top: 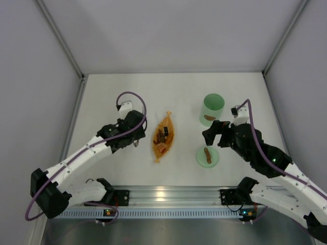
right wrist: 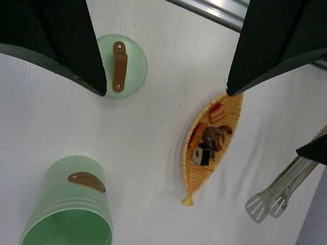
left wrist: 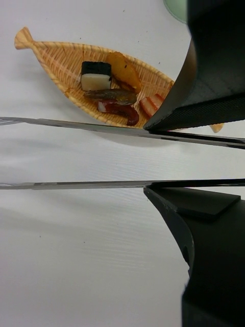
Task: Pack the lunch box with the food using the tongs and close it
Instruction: Pick up the clamp at the center of the board, then pick up the fake food from the plate.
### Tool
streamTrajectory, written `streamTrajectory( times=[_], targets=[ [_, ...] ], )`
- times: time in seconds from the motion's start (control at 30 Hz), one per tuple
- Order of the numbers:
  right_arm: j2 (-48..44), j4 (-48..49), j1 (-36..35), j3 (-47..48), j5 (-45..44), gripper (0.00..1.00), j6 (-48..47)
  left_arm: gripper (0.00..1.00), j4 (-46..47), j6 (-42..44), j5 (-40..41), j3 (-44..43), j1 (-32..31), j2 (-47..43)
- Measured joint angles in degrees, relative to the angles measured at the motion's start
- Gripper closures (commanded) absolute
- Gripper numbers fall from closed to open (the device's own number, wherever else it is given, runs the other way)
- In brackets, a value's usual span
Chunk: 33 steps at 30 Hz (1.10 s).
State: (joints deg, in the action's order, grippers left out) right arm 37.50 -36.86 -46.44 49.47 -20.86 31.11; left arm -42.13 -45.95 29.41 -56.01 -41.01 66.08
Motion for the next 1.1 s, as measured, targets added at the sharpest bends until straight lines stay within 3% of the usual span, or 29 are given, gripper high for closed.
streamTrajectory(
  times=[0.73, 1.1],
  targets=[
    [0.1, -1.6, 0.0, 0.7, -4.0, 0.01, -0.1, 0.54, -5.0, -1.0, -1.4, -4.3, -15.6, -1.3],
    [-0.3, -2.7, 0.0, 2.1, -5.5, 0.0, -0.5, 0.53, -6.5, -5.1, 1.2, -5.8, -22.3, 3.3]
  ],
)
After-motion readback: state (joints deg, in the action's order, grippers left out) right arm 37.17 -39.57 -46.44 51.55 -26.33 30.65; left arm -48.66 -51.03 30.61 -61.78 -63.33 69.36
